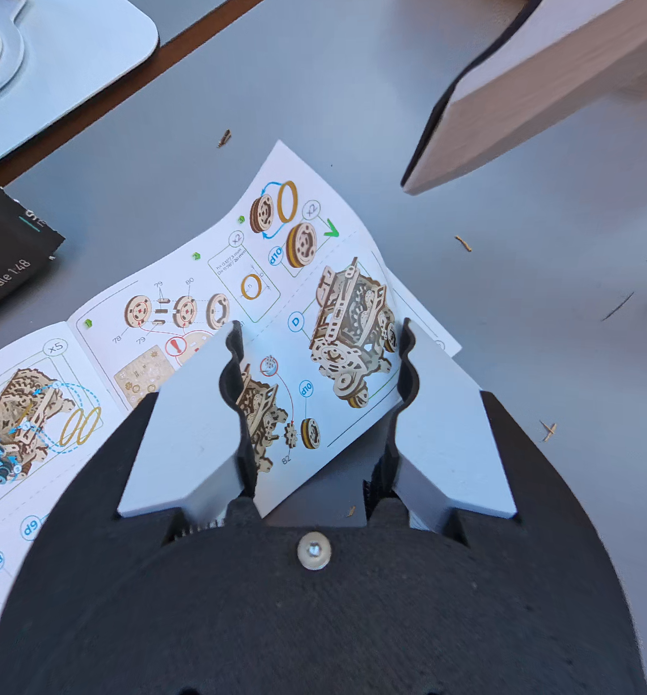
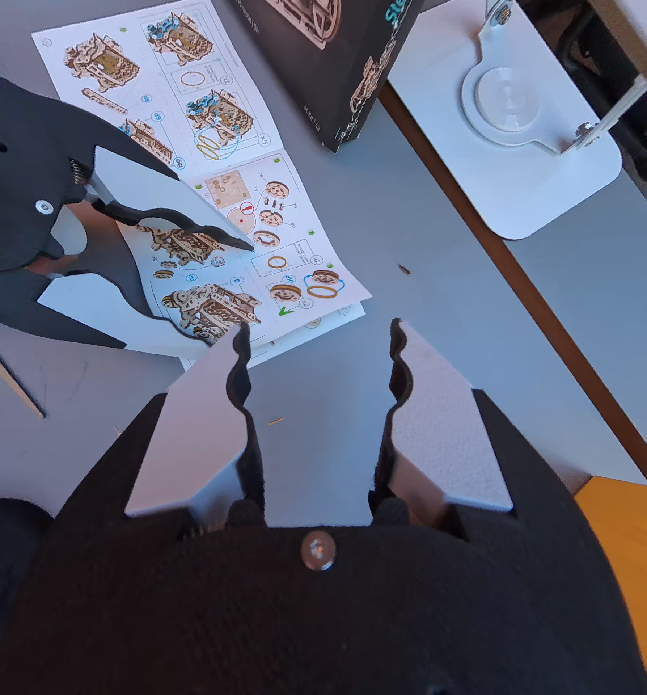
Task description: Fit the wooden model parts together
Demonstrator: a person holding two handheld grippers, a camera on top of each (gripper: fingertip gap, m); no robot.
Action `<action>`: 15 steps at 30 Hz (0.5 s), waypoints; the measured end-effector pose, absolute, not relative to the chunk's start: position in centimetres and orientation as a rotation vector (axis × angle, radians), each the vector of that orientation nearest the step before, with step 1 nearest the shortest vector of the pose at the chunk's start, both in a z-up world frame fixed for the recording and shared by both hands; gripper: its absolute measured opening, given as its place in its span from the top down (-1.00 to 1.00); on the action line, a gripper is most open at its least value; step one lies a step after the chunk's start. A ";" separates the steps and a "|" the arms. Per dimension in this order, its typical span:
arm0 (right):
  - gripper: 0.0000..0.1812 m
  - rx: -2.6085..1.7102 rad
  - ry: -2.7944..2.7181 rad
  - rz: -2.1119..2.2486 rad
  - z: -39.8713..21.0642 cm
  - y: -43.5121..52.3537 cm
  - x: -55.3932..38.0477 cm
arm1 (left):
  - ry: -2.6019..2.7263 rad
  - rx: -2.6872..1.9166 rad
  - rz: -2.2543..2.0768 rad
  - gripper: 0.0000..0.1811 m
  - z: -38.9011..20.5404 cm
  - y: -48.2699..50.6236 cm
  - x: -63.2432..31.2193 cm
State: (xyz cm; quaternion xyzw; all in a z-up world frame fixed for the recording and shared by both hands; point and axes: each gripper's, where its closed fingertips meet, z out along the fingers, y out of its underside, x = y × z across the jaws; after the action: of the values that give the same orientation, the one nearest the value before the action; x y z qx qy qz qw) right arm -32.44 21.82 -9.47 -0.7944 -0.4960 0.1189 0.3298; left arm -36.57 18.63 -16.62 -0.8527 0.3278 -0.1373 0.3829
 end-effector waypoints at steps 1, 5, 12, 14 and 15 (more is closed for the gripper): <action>0.18 -2.086 -1.298 0.319 -9.8 21.8 -32.5 | 0.836 -2.169 -0.356 0.09 -16.6 18.6 -36.6; 0.23 -2.118 -1.286 0.441 -11.2 21.0 -33.0 | 0.820 -2.171 -0.409 0.09 -16.4 18.6 -36.6; 0.59 -2.303 -0.988 1.085 -12.6 19.6 -34.5 | 0.686 -2.171 -0.609 0.14 -15.5 18.6 -36.9; 0.58 -2.324 -0.941 1.222 -12.9 19.2 -34.9 | 0.665 -2.168 -0.651 0.16 -15.4 18.5 -37.1; 0.58 -2.313 -0.910 1.324 -12.7 18.9 -35.4 | 0.658 -2.168 -0.669 0.16 -15.3 18.4 -37.1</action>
State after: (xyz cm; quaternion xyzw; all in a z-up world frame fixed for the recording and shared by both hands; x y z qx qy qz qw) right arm -35.35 18.89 -12.72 -0.8105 -0.3187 0.4640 0.1620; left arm -37.10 18.41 -15.31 -0.8489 0.2577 -0.2621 0.3797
